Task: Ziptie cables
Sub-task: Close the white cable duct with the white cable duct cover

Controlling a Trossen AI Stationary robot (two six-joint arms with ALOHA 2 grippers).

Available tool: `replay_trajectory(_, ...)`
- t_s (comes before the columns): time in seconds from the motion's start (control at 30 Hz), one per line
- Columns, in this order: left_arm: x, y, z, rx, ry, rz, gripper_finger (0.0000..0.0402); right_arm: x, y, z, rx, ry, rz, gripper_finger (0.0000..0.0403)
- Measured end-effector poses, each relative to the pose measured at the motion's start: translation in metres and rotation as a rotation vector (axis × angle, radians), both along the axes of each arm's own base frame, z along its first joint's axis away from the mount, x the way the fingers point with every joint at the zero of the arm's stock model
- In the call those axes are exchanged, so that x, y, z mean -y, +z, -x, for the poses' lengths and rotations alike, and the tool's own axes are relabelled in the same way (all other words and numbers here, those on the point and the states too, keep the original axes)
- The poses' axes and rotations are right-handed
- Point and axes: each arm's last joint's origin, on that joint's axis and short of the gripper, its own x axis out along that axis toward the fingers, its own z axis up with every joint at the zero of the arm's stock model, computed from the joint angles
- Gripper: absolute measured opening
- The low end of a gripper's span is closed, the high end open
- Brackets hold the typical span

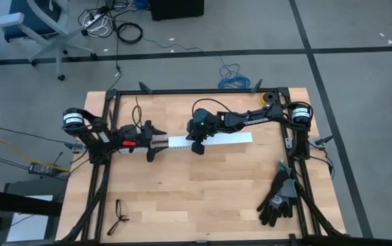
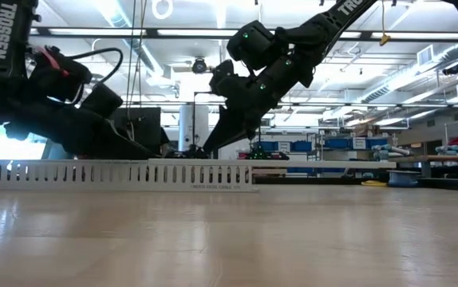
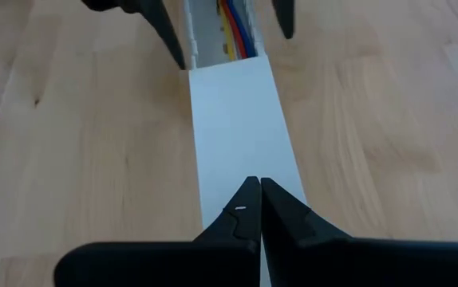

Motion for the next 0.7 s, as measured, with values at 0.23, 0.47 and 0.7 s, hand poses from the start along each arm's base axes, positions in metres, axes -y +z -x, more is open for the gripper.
replay_trajectory(0.23, 0.0009, -0.006, 0.0005, -0.061, -0.02, 0.034, 0.0335, -0.0008, -0.0004, 0.0003, -0.005, 0.005, -0.025, 0.0)
replay_trajectory(0.47, 0.0014, -0.0077, 0.0025, -0.081, -0.015, 0.04, 0.0335, -0.001, -0.0005, 0.0006, -0.007, 0.008, -0.029, 0.0)
replay_trajectory(0.7, 0.0013, -0.0087, 0.0032, -0.094, -0.006, 0.041, 0.0334, -0.001, -0.0004, 0.0007, -0.008, 0.012, -0.026, 0.0)
